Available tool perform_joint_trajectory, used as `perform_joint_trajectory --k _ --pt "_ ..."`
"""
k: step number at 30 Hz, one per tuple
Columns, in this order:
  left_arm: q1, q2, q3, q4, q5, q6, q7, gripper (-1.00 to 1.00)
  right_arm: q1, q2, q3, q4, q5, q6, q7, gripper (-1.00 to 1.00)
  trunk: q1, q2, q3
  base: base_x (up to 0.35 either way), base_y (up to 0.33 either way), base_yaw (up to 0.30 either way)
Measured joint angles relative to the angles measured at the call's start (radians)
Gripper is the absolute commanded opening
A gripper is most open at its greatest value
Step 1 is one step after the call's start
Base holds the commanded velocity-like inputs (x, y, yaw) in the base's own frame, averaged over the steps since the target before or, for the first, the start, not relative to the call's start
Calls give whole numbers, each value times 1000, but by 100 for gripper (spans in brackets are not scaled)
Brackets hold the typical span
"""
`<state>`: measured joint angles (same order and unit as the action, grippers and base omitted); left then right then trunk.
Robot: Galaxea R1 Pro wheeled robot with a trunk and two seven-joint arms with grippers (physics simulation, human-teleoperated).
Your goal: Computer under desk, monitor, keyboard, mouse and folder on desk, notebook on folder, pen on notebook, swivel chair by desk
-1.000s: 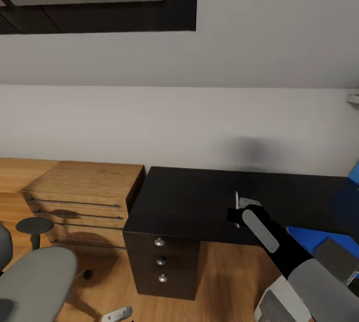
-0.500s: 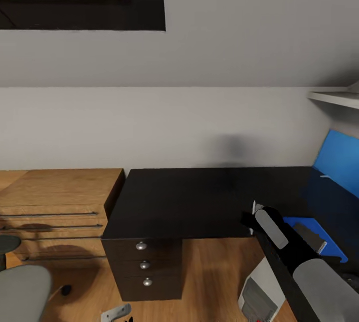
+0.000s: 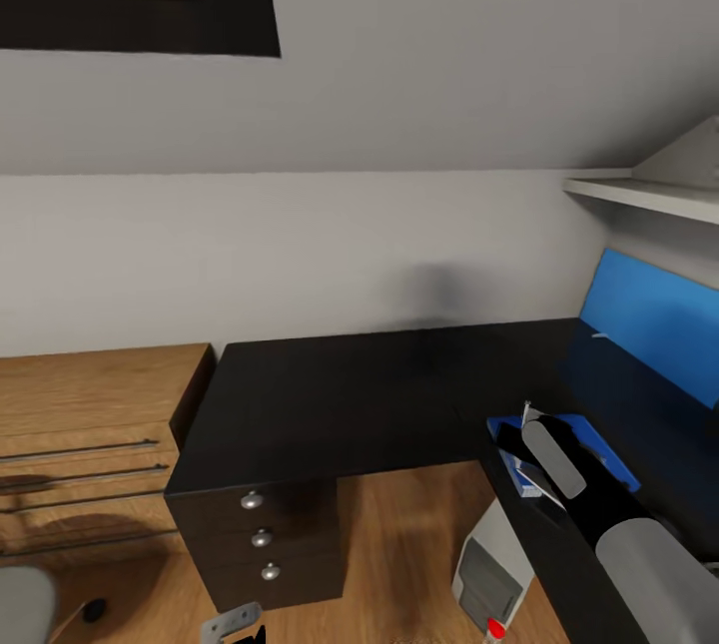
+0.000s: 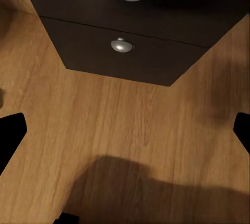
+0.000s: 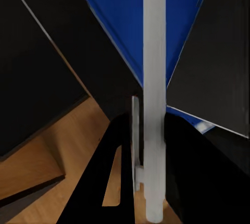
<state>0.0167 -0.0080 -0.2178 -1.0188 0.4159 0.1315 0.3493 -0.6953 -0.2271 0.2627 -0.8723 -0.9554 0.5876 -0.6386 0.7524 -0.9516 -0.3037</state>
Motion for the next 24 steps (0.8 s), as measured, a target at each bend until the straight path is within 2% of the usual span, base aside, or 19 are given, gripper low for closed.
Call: perform_joint_trajectory --k 7,11,17,24 --pt "0 0 1 0 -1 -1 -1 100 0 0 0 21 8 -5 1 -100 0 0 -5 1 0 -92" --pt "0 0 2 0 0 -1 -2 100 0 0 0 30 35 -6 1 -100 0 0 -5 76 0 -20" --pt "0 0 3 0 0 -2 -3 100 -1 0 -2 69 122 -45 2 -100 0 0 -5 191 0 -5" --pt "0 0 3 1 0 -2 -3 100 -2 -3 -3 78 143 -67 2 -100 0 0 -5 74 0 -1"
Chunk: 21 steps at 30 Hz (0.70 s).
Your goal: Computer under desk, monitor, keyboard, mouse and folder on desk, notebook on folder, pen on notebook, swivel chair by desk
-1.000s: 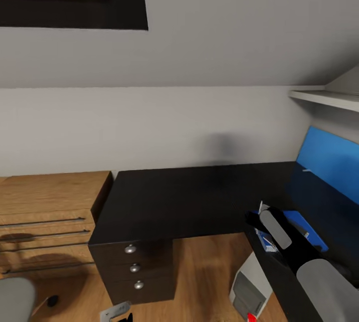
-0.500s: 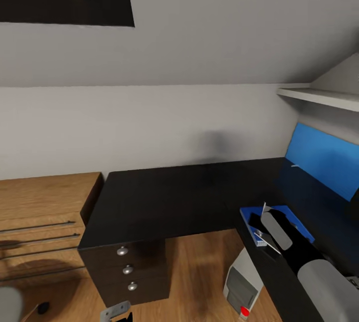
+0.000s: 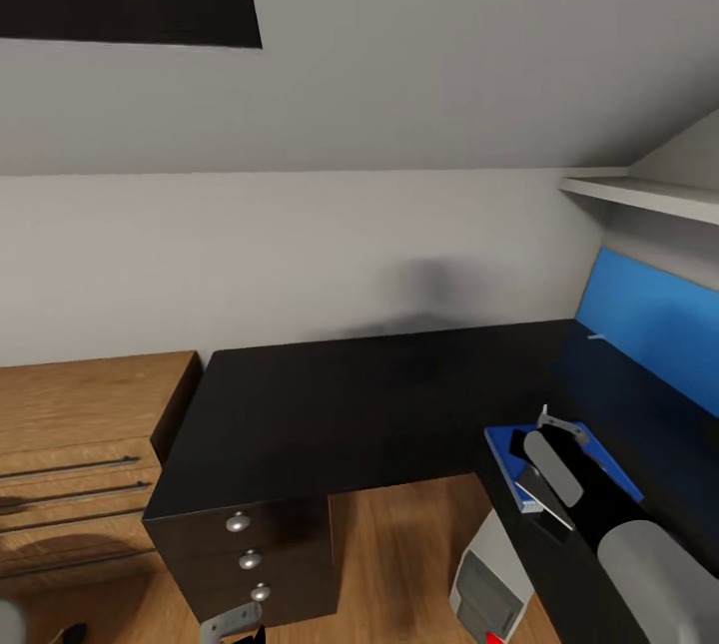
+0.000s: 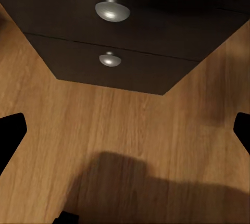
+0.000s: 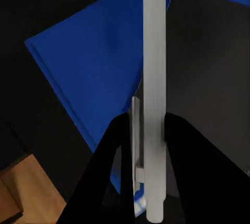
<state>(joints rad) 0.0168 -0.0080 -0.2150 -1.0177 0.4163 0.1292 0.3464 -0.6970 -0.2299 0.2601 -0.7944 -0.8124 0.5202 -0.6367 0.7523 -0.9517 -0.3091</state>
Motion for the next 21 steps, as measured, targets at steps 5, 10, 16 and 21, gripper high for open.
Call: perform_joint_trajectory --k 5,10,16,21 --pt "0 0 -1 0 -1 0 0 100 0 -16 -1 1 3 -3 0 -100 0 0 0 11 0 0" --pt "0 0 -1 0 -1 0 0 100 0 -33 -2 3 3 -7 0 -100 0 0 0 3 0 0" --pt "0 4 -4 6 2 -1 1 100 -3 -57 -7 61 3 -16 13 -100 0 0 0 0 0 0" --pt "0 11 -3 6 3 -2 3 100 -9 -67 -9 158 6 -42 87 -100 0 0 0 0 0 0"
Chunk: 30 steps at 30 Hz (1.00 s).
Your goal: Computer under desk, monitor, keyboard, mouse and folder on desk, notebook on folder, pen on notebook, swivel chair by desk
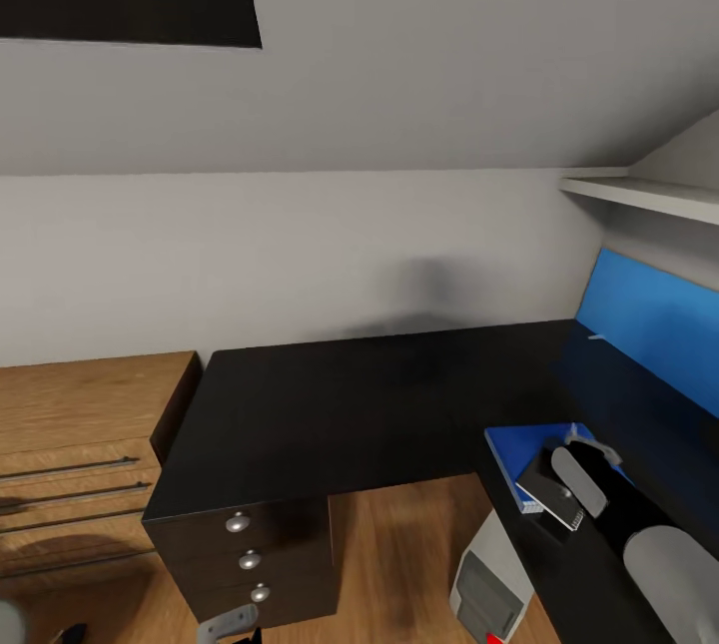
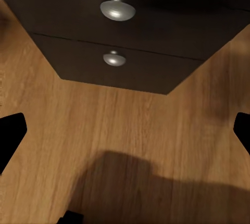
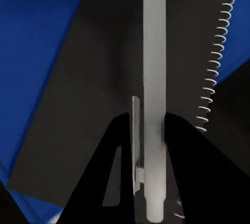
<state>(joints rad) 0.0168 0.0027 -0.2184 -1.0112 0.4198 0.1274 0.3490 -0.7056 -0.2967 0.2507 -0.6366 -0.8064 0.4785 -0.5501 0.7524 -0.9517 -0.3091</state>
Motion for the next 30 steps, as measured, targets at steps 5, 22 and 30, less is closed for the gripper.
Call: perform_joint_trajectory --k 5,22,30 --pt "0 1 2 -3 2 0 4 100 -2 -14 -1 32 2 -15 49 -100 0 0 0 0 0 0" --pt "0 0 0 -3 1 0 6 100 -2 -31 -1 31 1 -18 101 -100 12 -21 -9 0 0 0" --pt "0 1 0 0 1 -1 1 100 -2 -31 -1 30 1 -17 111 -100 11 -21 -9 8 1 0"
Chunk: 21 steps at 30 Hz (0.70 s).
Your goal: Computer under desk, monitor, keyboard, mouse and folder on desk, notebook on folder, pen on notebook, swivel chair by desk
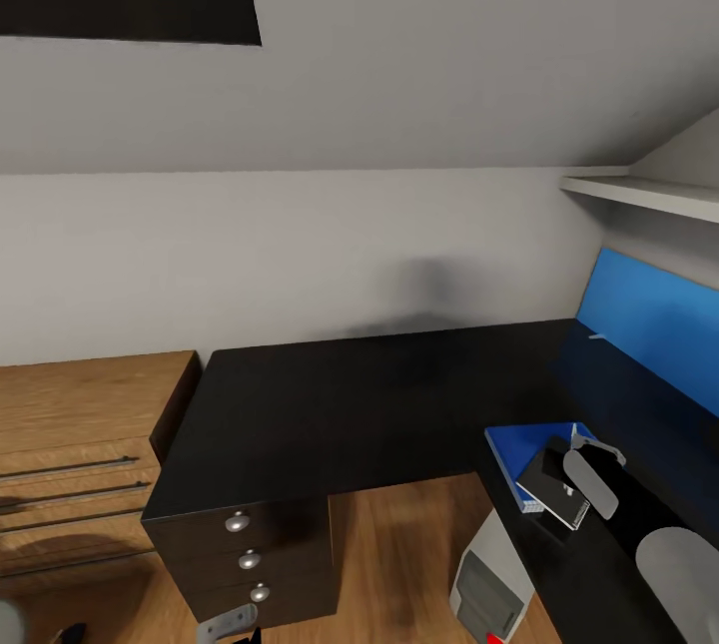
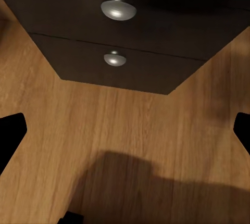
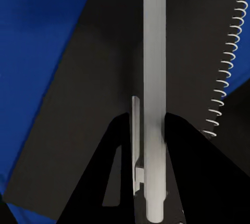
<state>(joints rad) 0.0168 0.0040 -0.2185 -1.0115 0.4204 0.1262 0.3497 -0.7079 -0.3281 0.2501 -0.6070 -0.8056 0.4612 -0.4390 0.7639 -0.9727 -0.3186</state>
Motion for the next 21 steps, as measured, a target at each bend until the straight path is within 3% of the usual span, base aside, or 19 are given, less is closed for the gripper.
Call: perform_joint_trajectory --k 7,21 --pt "0 0 0 0 0 0 -1 100 0 0 0 0 2 0 42 -100 0 0 0 154 71 0" --pt "0 -1 -1 10 0 4 0 100 0 2 0 1 4 0 45 -100 0 0 0 83 16 0"
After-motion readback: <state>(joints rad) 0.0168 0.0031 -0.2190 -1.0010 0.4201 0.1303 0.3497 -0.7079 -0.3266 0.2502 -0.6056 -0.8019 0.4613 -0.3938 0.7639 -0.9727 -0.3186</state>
